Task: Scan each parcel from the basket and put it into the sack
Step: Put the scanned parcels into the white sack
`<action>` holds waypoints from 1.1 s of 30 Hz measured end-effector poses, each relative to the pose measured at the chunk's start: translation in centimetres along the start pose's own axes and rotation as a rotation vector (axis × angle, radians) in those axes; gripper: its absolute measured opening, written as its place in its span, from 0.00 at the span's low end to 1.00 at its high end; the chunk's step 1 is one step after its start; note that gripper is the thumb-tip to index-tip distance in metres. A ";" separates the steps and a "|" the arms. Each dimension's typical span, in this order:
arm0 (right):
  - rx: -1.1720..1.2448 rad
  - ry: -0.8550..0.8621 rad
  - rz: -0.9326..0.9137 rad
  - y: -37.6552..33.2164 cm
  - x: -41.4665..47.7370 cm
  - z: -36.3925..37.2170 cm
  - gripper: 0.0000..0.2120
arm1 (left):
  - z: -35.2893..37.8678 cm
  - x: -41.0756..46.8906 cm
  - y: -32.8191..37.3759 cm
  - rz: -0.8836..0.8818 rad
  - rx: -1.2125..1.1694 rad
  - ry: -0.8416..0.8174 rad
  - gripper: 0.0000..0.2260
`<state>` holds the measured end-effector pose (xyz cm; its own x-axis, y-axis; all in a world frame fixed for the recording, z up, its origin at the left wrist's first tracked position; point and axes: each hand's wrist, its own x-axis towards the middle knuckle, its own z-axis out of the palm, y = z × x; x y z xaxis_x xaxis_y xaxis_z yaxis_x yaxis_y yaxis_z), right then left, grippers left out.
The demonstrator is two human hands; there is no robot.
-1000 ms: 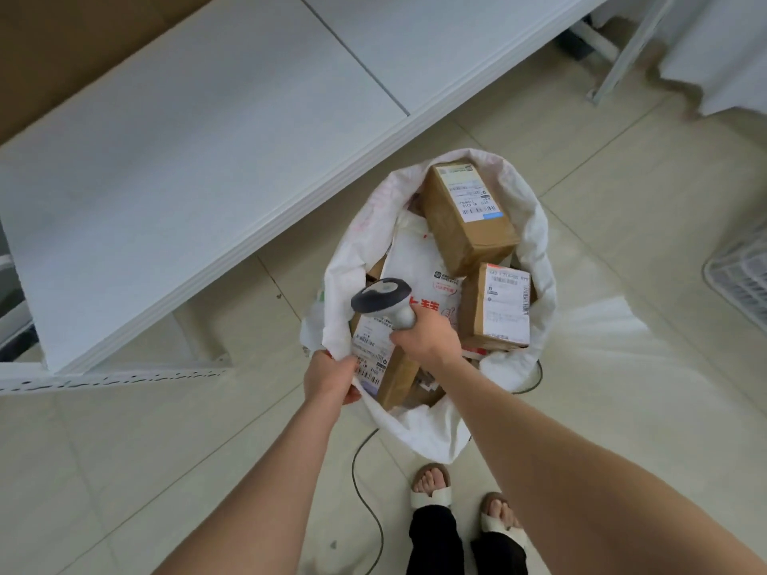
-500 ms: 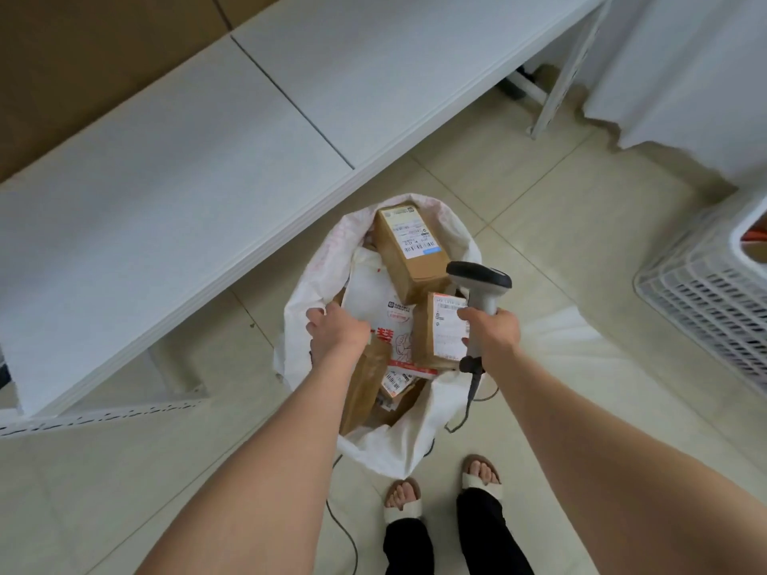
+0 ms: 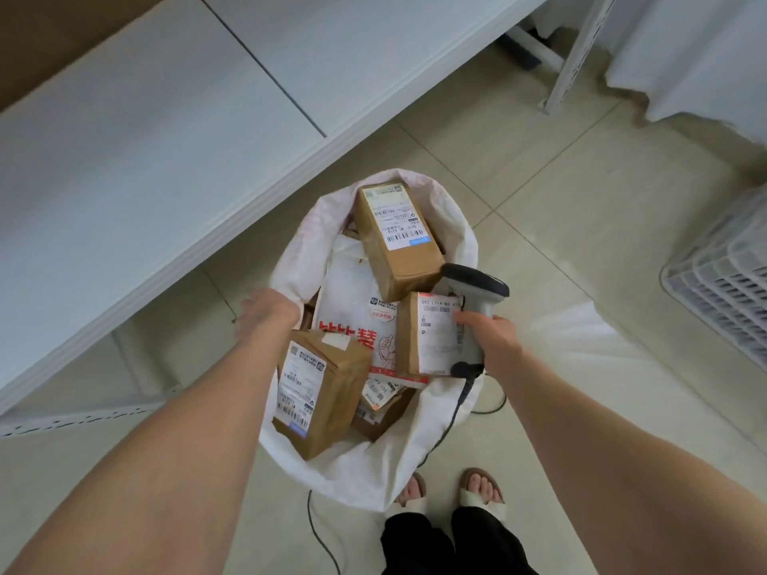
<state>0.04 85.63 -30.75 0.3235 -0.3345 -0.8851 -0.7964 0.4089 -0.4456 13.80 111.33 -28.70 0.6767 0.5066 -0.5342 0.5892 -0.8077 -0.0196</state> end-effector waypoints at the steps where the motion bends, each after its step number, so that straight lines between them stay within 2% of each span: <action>1: -0.019 0.016 0.009 0.2 0.2 0.2 0.12 | 0.7 0.7 -0.5 0.021 0.005 0.015 0.23; 4: -0.077 0.081 -0.007 0.2 0.1 0.5 0.05 | 0.6 0.0 -1.1 0.084 -0.021 0.028 0.15; 5: -0.082 0.102 -0.022 -0.1 -0.2 0.7 0.07 | 0.4 -0.5 -1.1 0.100 -0.054 0.030 0.14; 8: -0.051 0.125 -0.072 -0.7 -1.7 0.9 0.10 | -0.8 -2.1 -1.0 0.106 -0.183 0.043 0.15; 14: 0.137 0.095 -0.119 -3.2 -10.4 -0.3 0.11 | -7.7 -7.3 -2.1 0.154 -0.274 0.069 0.18; 18: 0.318 0.074 -0.139 -6.6 -17.1 -0.6 0.05 | -13.4 -10.7 -2.2 0.168 -0.257 0.127 0.16; 20: 0.413 0.078 -0.154 -8.6 -19.6 -0.6 0.06 | -15.7 -11.7 -2.1 0.161 -0.286 0.167 0.16; 22: 0.414 0.111 -0.184 -9.9 -21.0 -0.6 0.04 | -16.9 -12.6 -2.0 0.169 -0.318 0.185 0.16; 25: 0.246 0.204 -0.208 -9.6 -21.0 -0.6 0.09 | -16.2 -13.4 -2.6 0.120 -0.318 0.042 0.17; 27: 0.197 0.256 -0.185 -8.9 -20.9 -1.0 0.07 | -15.5 -13.6 -3.3 0.043 -0.327 -0.051 0.18; 28: 0.192 0.281 -0.173 -8.7 -20.9 -1.1 0.06 | -15.6 -13.6 -3.6 0.018 -0.358 -0.044 0.18; 31: 0.231 0.355 -0.195 -9.0 -20.9 -2.1 0.08 | -16.7 -13.2 -4.1 0.055 -0.510 0.189 0.18; 33: 0.226 0.383 -0.231 -9.4 -20.5 -2.2 0.10 | -16.7 -12.8 -3.9 0.071 -0.545 0.267 0.18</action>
<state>-0.25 86.77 -8.12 0.2338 -0.7087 -0.6657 -0.5818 0.4466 -0.6798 10.24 113.02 -7.66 0.7685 0.5721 -0.2865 0.6318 -0.6078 0.4810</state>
